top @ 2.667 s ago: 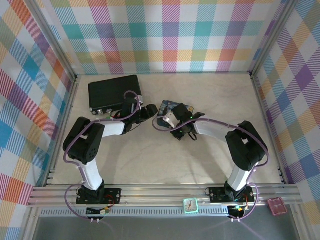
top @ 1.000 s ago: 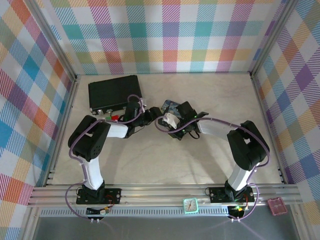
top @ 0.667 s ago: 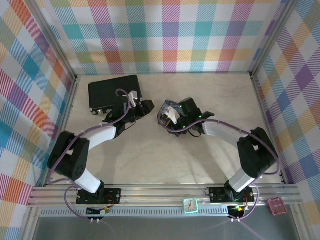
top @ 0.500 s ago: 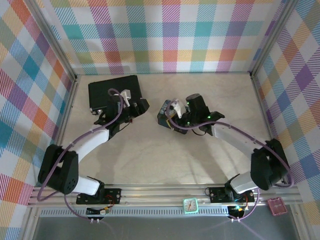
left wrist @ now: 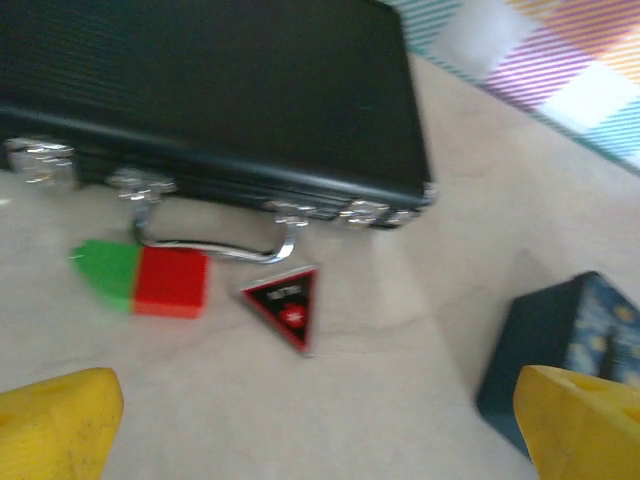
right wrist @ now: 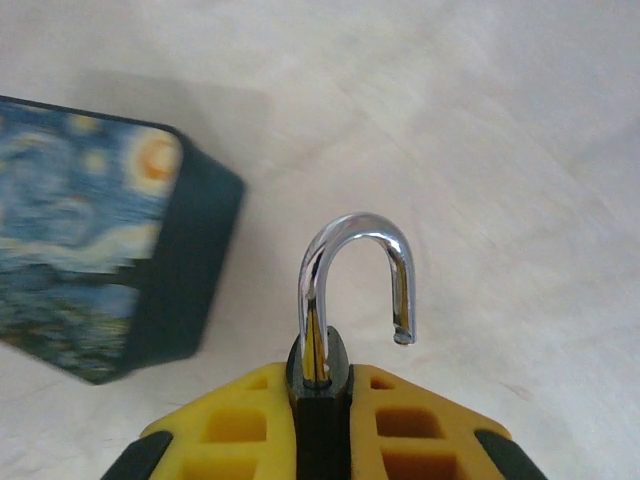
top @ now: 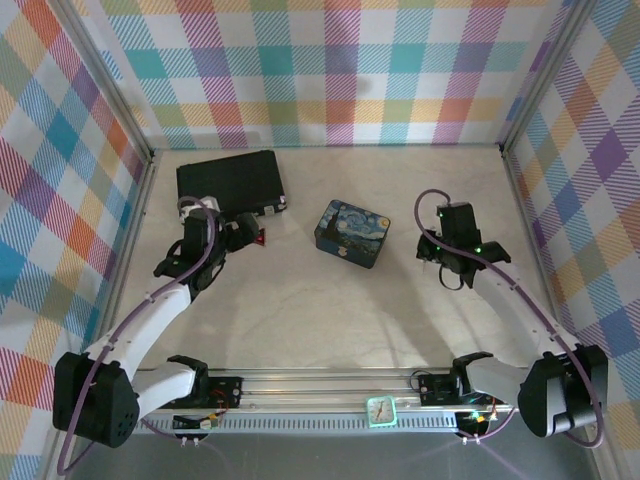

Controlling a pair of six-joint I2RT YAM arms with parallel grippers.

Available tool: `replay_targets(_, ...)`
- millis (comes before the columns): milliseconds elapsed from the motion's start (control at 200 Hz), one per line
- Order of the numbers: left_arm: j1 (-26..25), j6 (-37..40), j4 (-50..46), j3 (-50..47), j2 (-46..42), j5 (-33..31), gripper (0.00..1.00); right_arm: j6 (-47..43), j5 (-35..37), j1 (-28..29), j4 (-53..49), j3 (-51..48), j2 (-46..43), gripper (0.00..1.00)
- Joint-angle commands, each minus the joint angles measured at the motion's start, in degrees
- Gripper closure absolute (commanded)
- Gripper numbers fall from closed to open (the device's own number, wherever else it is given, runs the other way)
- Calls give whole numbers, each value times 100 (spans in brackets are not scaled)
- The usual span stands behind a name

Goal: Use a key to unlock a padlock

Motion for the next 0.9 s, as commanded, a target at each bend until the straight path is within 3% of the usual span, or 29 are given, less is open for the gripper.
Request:
replay_targets(0, 155, 289, -331, -103, -192, -696, 0, 516, 143, -194, -48, -255, 124, 100)
replay_targets(375, 185, 342, -237, -325, -292, -1107, 0, 731, -139, -347, 565, -449, 1338, 100)
replay_targets(425, 184, 367, -246, -350, -302, -1145, 0, 732, -110, -352, 575, -440, 1358, 96)
replay_targets(555, 178, 398, -246, -416, -329, -1389, 0, 698, 38, -352, 501, -399, 1209, 64)
replay_targets(650, 185, 547, -211, -447, -312, -1693, 0, 573, 258, -351, 395, -301, 921, 31)
replay_targets(690, 185, 616, -204, -457, -293, -1853, 0, 473, 386, -356, 381, -224, 790, 22)
replay_targets(750, 189, 704, -160, -482, -258, -2080, 0, 260, 636, -360, 409, -86, 680, 15)
replay_targets(895, 190, 906, 146, -598, -144, -2431, 0, -633, 1141, -370, 986, 117, 830, 11)
